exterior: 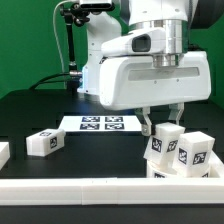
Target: Assemble stool
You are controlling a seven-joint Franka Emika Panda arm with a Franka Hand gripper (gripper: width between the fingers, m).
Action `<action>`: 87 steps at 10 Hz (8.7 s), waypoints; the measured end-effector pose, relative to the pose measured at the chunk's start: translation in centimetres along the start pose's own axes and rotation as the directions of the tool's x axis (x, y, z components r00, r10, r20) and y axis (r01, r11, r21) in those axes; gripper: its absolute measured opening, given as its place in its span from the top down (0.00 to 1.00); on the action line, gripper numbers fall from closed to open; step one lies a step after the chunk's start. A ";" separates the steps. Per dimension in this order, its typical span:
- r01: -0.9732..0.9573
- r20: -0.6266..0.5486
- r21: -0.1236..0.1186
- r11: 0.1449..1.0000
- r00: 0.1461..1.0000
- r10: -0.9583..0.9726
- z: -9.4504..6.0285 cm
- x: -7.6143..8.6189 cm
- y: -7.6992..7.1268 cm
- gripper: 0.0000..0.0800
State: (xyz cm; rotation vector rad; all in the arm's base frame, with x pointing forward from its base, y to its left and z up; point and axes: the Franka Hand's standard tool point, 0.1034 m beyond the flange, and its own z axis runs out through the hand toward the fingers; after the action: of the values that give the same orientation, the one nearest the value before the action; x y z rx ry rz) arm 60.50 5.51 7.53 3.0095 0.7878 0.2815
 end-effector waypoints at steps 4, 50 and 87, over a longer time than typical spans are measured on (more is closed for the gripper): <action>-0.177 0.003 0.001 0.984 0.984 0.177 0.1 -0.1 0.1 0.57; -0.113 0.206 -0.080 -0.990 -0.974 0.094 -0.8 0.4 -2.6 0.21; -0.072 -0.037 0.008 0.997 0.997 0.073 -3.8 2.7 -2.7 0.19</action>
Offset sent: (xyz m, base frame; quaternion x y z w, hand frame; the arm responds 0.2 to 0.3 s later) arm 0.0000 0.0000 0.0000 0.0000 0.0000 0.1938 0.9810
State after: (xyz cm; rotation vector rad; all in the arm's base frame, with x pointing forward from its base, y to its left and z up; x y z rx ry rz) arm 60.84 9.03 11.57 3.0521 0.6842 0.3380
